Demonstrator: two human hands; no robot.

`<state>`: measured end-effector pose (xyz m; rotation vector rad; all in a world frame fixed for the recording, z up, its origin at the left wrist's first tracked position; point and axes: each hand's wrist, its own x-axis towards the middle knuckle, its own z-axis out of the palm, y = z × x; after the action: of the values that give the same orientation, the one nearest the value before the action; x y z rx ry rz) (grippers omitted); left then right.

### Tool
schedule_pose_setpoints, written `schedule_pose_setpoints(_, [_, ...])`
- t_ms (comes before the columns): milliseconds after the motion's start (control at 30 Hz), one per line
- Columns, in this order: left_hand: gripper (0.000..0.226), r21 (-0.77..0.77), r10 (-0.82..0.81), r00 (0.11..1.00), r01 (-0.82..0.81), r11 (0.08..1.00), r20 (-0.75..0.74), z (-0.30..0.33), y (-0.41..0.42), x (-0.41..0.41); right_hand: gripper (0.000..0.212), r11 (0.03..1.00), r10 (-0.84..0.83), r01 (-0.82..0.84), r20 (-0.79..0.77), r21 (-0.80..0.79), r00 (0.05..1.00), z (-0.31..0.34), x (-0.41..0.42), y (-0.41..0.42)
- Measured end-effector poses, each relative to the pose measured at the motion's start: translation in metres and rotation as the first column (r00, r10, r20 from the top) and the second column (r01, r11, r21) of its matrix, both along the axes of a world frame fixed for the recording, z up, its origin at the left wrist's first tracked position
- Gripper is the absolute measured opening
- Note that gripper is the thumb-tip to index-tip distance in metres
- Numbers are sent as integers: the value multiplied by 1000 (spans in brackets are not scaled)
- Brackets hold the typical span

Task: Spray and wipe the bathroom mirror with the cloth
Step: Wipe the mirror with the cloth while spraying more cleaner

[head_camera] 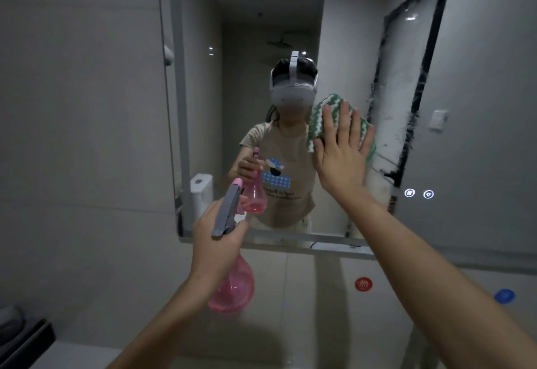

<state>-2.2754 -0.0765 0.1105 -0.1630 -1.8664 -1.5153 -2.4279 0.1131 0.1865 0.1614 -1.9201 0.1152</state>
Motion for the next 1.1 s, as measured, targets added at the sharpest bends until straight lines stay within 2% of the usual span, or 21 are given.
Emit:
schedule_pose_setpoints(100, [36,5,30,1000,-30,1000,7,3,-22,1,59,992,-12,15,22,-128,1000,10,1,-34])
schedule_pose_setpoints(167, [34,37,48,999,-48,998,18,2,-40,0,59,994,6,-1,51,-110,999,22,4,-58])
schedule_pose_setpoints(233, [36,74,48,999,-49,996,14,2,-56,2,61,1000,26,-25,77,-9,997,31,6,-83])
schedule_pose_setpoints(333, [53,133,47,999,-48,990,6,-3,-78,4,63,987,14,-28,88,159,996,38,5,-125])
schedule_pose_setpoints(433, [45,208,39,999,-44,977,28,-6,-93,4,62,955,5,-37,109,293,994,38,6,-165])
schedule_pose_setpoints(600, [47,204,70,998,-70,976,8,0,-100,3,58,882,12,-95,178,462,984,40,12,-186])
schedule_pose_setpoints(733, [67,131,76,997,-72,989,-32,8,-92,0,57,798,2,-70,113,598,994,64,9,-154])
schedule_pose_setpoints(767, [68,105,74,997,-71,992,-28,12,-87,0,57,807,-1,-52,89,589,996,72,9,-142])
schedule_pose_setpoints(800, [60,81,73,997,-70,994,-35,14,-82,-1,57,831,-2,-37,68,556,998,79,8,-130])
schedule_pose_setpoints(867, [26,49,79,996,-77,996,-41,17,-71,-4,56,886,-3,-7,21,464,1000,91,5,-103])
schedule_pose_setpoints(933, [9,16,79,997,-78,997,-15,17,-59,-10,56,920,-19,30,-31,391,999,97,4,-73])
schedule_pose_setpoints(1100, [10,-48,29,998,-32,998,-58,23,-18,-11,56,958,-42,50,-35,281,998,87,0,-11])
